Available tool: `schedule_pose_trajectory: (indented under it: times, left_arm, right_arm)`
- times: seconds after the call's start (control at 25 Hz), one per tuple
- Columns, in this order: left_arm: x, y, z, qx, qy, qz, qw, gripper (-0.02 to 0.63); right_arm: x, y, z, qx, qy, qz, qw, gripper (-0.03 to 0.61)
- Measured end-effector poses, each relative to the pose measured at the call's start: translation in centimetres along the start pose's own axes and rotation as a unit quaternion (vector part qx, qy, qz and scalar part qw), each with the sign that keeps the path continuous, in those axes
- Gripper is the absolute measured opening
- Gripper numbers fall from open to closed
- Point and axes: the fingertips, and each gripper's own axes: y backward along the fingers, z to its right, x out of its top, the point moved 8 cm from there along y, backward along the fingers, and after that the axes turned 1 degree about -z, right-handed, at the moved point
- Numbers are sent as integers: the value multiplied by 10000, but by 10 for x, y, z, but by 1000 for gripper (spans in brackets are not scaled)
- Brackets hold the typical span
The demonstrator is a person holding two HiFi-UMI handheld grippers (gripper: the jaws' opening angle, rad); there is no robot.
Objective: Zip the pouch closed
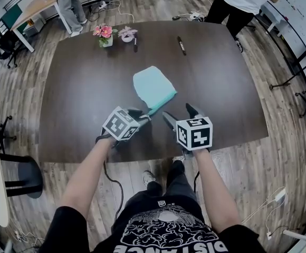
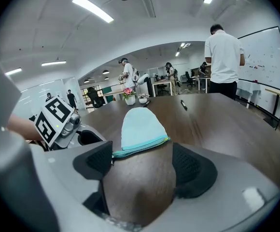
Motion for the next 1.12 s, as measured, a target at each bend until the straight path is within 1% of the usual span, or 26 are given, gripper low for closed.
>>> schedule_pose_trajectory:
  times: [0.2, 0.24, 0.32, 0.48, 0.72, 0.84, 1.0, 1.12]
  left_arm:
    - [-2, -2, -1, -63, 103, 16, 9999, 86]
    - [-2, -2, -1, -89, 117, 9, 9999, 50]
    - [-3, -2, -2, -183, 235, 8, 9996, 28]
    - [-2, 2, -3, -312, 662, 150, 9972, 23]
    - [4, 11, -4, -357, 1136, 410, 9920, 21]
    - [10, 17, -5, -352, 1204, 500, 9908, 21]
    - [19, 26, -8, -271, 1175, 510, 9914, 21]
    - [26, 32, -11, -222, 1129, 501, 9921, 21]
  right_arm:
    - [-3, -2, 5, -4, 8, -81, 10000, 374]
    - [-4, -2, 6, -7, 11, -101, 9999, 374]
    - [-5, -3, 6, -4, 19, -136, 9999, 374]
    - [-4, -5, 5, 52, 26, -149, 9999, 371]
    - [3, -7, 2, 172, 78, -122, 9997, 371]
    - [8, -9, 1, 288, 150, -118, 9994, 370]
    - [17, -13, -2, 503, 301, -99, 9982, 370]
    - [24, -15, -3, 641, 338, -56, 9974, 357]
